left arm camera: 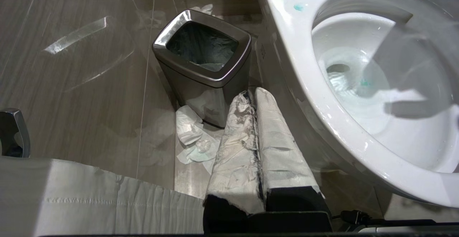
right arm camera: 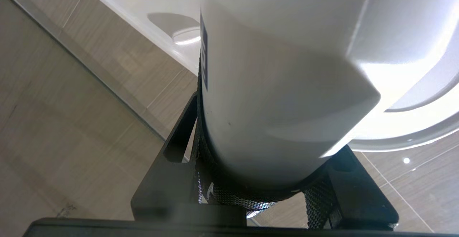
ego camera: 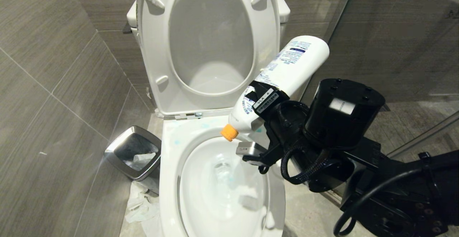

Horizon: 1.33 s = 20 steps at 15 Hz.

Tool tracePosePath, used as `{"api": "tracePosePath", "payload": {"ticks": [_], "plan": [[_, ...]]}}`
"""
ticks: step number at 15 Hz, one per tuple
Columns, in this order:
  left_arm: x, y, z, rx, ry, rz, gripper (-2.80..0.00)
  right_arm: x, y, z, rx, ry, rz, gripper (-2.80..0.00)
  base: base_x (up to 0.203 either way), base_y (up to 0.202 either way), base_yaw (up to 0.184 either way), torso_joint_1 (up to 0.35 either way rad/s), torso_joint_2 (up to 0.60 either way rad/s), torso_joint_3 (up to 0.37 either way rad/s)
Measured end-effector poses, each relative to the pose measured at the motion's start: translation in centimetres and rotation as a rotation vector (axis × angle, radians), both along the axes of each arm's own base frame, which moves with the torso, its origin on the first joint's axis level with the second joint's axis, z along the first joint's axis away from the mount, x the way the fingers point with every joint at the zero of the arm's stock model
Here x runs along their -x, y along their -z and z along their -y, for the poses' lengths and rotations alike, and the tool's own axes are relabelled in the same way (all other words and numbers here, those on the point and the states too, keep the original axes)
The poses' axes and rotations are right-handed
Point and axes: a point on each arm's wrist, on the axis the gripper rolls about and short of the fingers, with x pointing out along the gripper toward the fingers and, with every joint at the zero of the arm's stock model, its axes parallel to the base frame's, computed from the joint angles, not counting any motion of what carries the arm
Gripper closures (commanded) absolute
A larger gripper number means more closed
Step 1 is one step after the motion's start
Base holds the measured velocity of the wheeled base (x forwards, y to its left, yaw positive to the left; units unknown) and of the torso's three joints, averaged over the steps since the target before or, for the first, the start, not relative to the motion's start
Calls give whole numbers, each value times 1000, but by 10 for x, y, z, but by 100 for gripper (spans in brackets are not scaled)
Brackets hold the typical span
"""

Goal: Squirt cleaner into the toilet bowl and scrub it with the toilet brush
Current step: Pour in the cleaning agent

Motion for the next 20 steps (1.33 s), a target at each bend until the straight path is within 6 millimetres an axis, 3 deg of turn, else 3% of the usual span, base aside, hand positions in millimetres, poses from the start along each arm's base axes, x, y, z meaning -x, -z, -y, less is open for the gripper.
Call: {"api": "tracePosePath", "payload": {"ticks": [20], "plan": [[0,0,0,0,0,0,0,-3,4,-3,-75,34,8,0,0,0,0,0,0,0]]}}
